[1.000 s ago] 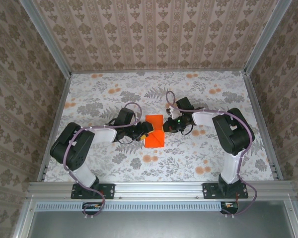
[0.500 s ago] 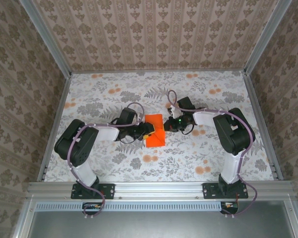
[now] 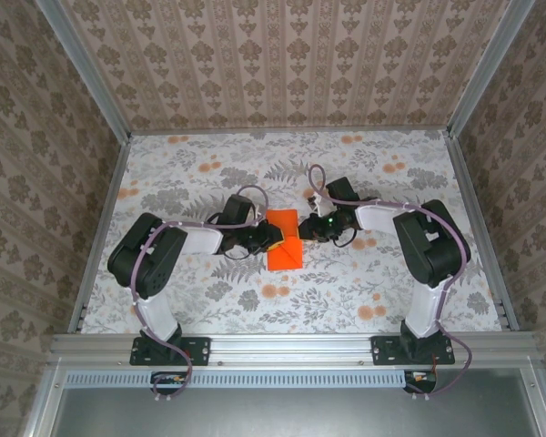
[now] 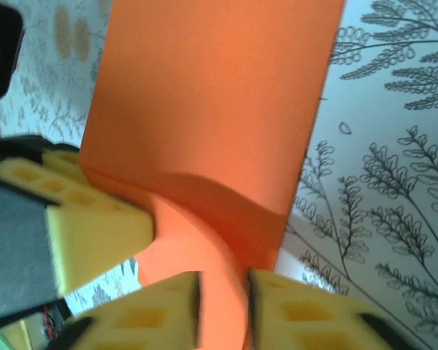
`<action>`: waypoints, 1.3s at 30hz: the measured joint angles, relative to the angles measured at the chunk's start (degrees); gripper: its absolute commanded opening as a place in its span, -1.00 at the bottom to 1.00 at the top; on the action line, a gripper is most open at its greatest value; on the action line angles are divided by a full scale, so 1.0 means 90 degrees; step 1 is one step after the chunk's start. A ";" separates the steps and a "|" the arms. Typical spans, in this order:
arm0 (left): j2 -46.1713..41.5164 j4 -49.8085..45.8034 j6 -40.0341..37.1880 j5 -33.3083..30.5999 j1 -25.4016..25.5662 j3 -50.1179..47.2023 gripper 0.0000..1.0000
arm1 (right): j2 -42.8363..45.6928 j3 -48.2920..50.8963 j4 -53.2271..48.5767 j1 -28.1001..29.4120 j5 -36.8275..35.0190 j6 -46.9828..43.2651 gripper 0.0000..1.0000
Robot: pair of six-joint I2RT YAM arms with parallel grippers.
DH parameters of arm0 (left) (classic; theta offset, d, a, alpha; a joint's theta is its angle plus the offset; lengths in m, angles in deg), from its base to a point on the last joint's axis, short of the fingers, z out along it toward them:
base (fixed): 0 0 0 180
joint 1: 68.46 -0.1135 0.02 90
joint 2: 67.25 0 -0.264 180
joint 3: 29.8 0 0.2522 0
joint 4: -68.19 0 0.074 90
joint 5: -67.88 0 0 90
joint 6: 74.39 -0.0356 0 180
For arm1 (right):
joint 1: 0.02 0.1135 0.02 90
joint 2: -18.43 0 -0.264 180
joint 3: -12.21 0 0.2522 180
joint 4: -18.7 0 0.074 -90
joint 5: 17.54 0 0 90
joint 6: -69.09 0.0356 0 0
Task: Fold a paper plane with a square sheet of paper (pick it up from the middle)
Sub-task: Turn over the paper at the center of the table.
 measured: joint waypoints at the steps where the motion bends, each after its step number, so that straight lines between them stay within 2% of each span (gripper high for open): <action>1: 0.0000 -0.0015 -0.0024 -0.0002 0.0000 0.0022 -0.81 | 0.0129 0.0051 -0.0002 -0.0005 -0.0061 0.0027 -0.02; 6: -0.0024 -0.0306 -0.0287 -0.0036 0.0000 0.0155 -0.91 | 0.1025 0.0199 -0.0068 -0.0044 -0.0678 0.0107 0.39; 10: -0.0338 -0.1066 -0.0687 -0.0189 0.0000 0.0333 -0.92 | 0.2183 0.0459 -0.0073 -0.0073 -0.1443 0.0114 0.58; 17: -0.1229 -0.3789 -0.1773 -0.1027 0.0107 0.1654 -0.91 | 0.3747 0.0595 -0.0260 -0.0097 -0.2436 0.0131 0.70; 24: -0.2021 -0.6210 -0.2742 -0.2494 0.0328 0.3048 -0.91 | 0.4257 0.0610 -0.0573 -0.0114 -0.2934 0.0083 0.86; 30: -0.2030 -0.7810 -0.3191 -0.4350 0.0461 0.3949 -0.91 | 0.4282 0.0731 -0.0709 -0.0114 -0.3048 0.0075 0.91; 35: -0.1506 -0.8774 -0.3240 -0.5965 0.0692 0.4330 -0.91 | 0.4282 0.0760 -0.0741 -0.0114 -0.3055 0.0075 0.92; 39: -0.0590 -0.9316 -0.3184 -0.7057 0.0879 0.4410 -0.92 | 0.4282 0.0772 -0.0789 -0.0114 -0.3123 0.0075 0.92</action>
